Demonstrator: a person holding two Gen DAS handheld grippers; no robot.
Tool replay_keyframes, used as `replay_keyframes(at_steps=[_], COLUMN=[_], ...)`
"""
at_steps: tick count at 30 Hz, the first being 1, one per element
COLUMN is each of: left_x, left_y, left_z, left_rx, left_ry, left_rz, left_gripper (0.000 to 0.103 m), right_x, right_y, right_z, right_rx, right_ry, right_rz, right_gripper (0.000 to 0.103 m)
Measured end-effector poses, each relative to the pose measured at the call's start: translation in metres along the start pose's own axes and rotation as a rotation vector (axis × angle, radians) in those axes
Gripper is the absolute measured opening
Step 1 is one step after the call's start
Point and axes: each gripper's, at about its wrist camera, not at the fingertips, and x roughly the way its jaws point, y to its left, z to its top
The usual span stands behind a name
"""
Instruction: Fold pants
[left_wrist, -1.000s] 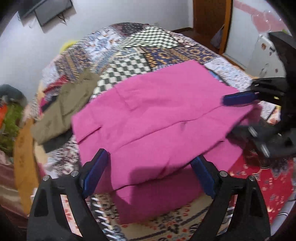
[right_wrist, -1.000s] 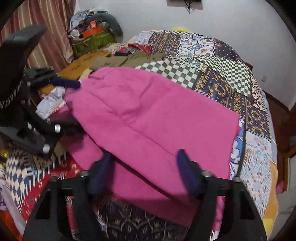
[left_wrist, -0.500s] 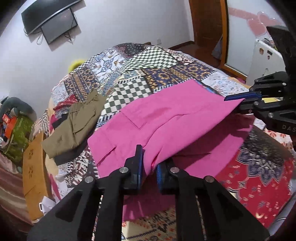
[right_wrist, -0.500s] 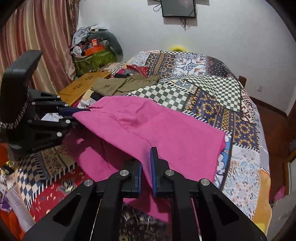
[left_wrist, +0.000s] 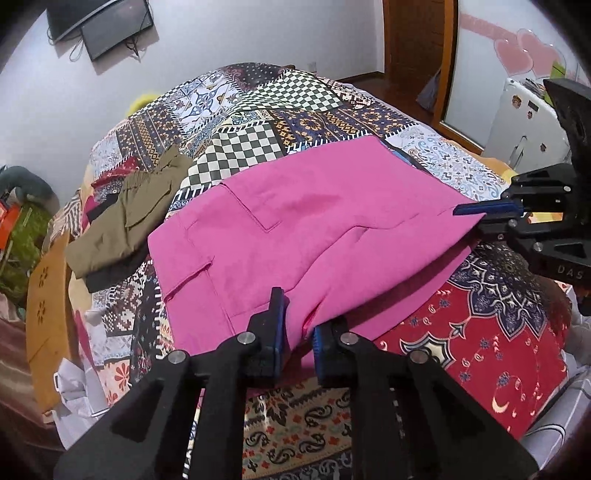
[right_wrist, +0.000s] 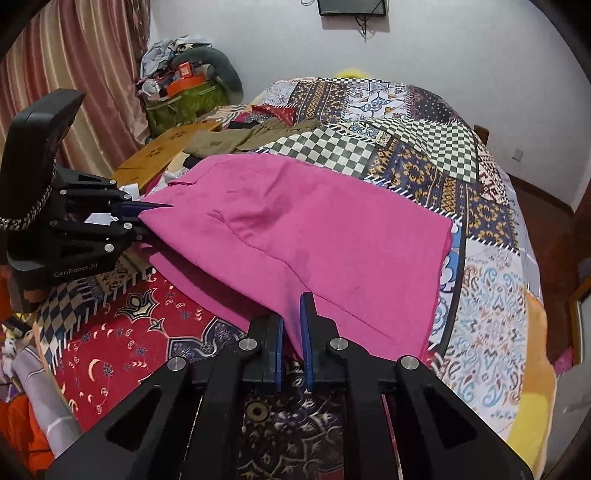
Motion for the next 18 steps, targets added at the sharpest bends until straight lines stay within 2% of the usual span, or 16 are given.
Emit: replay_keyframes(at_steps=[4, 6, 8, 14, 18], left_x=[-0.007, -0.011, -0.017, -0.041, -0.046], left_y=[0.002, 0.004, 0.008, 0.028, 0.044], left_z=[-0.005, -0.008, -0.012, -0.008, 0.009], left_rx=[-0.005, -0.014, -0.027, -0.107, -0.173], left_ry=[0.009, 0.021, 0.013, -0.02, -0.047], left_rz=[-0.012, -0.025, -0.042, -0.071, -0.075], left_gripper=[0.02, 0.036, 0.041, 0.041, 0.042], right_x=[-0.005, -0.01, -0.015, -0.041, -0.046], right_y=[0.001, 0.0, -0.001, -0.003, -0.004], right_z=[-0.004, -0.005, -0.005, 0.001, 0.016], right_rx=[0.019, 0.027, 0.045, 0.079, 0.106], right_ry=[0.013, 0.019, 0.026, -0.028, -0.079], right_rz=[0.017, 0.017, 0.021, 0.047, 0.065], right_gripper=[0.008, 0.009, 0.015, 0.035, 0.04])
